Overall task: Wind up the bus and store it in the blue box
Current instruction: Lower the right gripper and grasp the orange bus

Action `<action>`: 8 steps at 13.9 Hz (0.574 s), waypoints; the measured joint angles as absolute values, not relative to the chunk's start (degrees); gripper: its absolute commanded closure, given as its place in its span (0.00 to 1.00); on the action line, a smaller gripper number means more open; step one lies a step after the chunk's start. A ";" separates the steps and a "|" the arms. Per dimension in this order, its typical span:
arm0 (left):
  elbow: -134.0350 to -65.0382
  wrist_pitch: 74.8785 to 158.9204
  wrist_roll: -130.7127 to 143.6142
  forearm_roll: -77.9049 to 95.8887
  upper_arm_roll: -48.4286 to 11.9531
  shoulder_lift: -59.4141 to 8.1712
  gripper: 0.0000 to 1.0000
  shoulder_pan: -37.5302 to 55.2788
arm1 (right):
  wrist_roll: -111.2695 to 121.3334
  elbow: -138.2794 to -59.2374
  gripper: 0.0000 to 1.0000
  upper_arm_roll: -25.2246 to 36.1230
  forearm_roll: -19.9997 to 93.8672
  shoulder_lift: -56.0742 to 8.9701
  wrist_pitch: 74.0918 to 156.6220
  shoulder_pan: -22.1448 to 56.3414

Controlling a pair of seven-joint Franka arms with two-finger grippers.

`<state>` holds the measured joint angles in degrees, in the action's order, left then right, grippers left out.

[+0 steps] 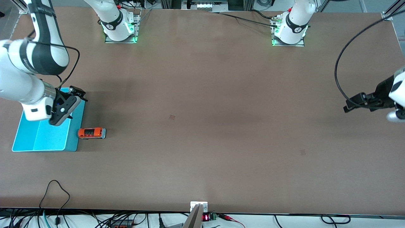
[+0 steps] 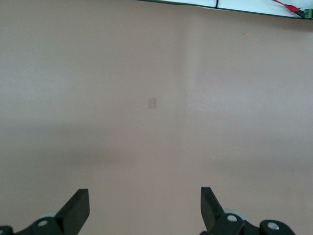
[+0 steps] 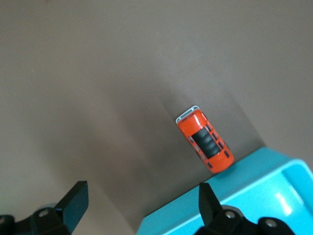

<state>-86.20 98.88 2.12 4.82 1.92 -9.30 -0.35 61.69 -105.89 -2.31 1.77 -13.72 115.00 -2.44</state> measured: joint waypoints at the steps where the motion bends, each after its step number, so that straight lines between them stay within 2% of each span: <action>1: -86.65 98.66 2.30 4.81 1.91 -8.49 0.00 -0.26 | 67.10 -106.50 0.00 -2.34 1.77 -14.92 117.22 -2.60; 5: -88.33 98.61 2.73 4.75 1.22 -7.99 0.00 -1.44 | 83.81 -106.90 0.00 -2.55 1.77 -21.57 125.57 -3.74; 8: -89.11 98.58 2.75 4.54 0.56 -7.93 0.00 -2.08 | 87.57 -106.89 0.00 -2.86 1.64 -24.99 129.80 -4.30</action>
<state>-89.11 98.58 2.75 4.54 0.56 -7.93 -2.08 87.57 -106.89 -2.86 1.64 -24.99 129.80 -4.30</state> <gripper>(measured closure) 0.000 0.000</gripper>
